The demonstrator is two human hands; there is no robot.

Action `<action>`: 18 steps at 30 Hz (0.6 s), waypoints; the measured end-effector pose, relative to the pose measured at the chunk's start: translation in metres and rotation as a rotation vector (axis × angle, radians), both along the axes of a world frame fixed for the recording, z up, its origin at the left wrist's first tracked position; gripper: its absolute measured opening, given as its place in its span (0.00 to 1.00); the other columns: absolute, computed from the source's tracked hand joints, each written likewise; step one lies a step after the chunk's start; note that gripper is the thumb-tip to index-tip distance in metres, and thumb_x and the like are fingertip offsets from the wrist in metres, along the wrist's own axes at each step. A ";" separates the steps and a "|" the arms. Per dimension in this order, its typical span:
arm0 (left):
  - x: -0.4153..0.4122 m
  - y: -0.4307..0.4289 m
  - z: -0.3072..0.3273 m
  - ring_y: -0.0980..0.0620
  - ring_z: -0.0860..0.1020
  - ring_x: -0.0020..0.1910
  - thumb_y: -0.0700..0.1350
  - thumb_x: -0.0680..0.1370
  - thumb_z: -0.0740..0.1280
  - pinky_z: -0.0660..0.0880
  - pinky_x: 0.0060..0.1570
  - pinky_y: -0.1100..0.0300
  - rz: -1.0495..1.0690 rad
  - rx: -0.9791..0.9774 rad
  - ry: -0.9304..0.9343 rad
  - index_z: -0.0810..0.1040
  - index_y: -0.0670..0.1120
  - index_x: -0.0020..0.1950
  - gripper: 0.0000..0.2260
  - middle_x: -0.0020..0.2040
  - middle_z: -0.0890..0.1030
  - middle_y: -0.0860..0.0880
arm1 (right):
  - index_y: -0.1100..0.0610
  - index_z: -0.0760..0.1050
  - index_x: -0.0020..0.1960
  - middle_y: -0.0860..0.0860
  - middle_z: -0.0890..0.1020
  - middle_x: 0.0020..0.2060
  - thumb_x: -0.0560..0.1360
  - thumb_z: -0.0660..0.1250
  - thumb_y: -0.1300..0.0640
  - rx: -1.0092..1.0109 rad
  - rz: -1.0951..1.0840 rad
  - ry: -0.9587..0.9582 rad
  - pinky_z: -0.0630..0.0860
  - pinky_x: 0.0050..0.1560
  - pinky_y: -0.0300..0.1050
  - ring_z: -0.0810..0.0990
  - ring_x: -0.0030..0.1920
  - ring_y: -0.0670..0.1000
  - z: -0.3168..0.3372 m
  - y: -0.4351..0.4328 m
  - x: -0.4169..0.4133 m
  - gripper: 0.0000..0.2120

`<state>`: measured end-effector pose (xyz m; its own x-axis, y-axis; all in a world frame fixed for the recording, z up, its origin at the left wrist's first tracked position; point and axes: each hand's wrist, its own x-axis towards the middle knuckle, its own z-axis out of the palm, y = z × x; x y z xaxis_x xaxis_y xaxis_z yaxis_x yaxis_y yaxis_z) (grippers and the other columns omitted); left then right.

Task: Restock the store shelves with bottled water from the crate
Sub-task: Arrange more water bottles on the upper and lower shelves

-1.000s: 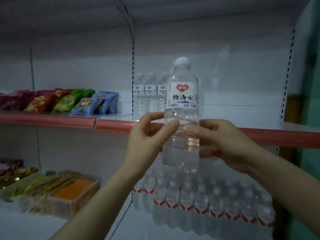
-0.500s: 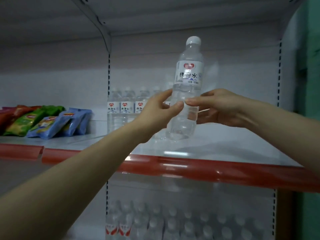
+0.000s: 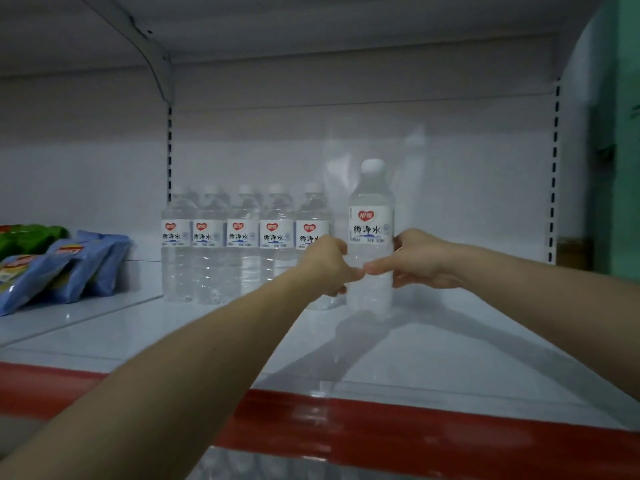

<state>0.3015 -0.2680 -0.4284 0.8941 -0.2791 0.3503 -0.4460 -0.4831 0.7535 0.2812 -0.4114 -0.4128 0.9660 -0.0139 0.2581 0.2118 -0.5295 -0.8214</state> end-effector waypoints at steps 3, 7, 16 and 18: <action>0.011 -0.005 -0.005 0.48 0.80 0.40 0.41 0.75 0.69 0.79 0.43 0.56 0.012 0.033 0.039 0.69 0.40 0.68 0.23 0.55 0.80 0.40 | 0.62 0.75 0.59 0.54 0.82 0.48 0.69 0.73 0.66 -0.009 -0.013 0.022 0.76 0.50 0.49 0.80 0.46 0.53 -0.007 -0.005 0.019 0.20; 0.032 -0.011 -0.013 0.49 0.77 0.33 0.41 0.75 0.69 0.79 0.42 0.54 0.059 -0.019 0.023 0.71 0.43 0.40 0.08 0.39 0.78 0.44 | 0.60 0.75 0.59 0.49 0.81 0.42 0.70 0.72 0.65 -0.030 -0.008 0.019 0.74 0.46 0.45 0.79 0.44 0.50 -0.013 -0.010 0.043 0.19; 0.059 -0.017 -0.031 0.49 0.78 0.29 0.48 0.78 0.65 0.80 0.43 0.53 0.182 -0.103 0.076 0.75 0.36 0.40 0.15 0.33 0.79 0.42 | 0.55 0.71 0.65 0.50 0.79 0.57 0.71 0.72 0.60 -0.044 0.020 0.040 0.72 0.50 0.43 0.76 0.57 0.51 -0.018 -0.009 0.081 0.24; 0.061 -0.017 -0.033 0.46 0.79 0.31 0.45 0.78 0.64 0.80 0.44 0.51 0.187 -0.148 0.077 0.73 0.37 0.36 0.15 0.36 0.80 0.40 | 0.54 0.71 0.64 0.50 0.79 0.58 0.72 0.71 0.60 -0.045 0.031 0.047 0.72 0.52 0.44 0.76 0.58 0.52 -0.018 -0.008 0.085 0.23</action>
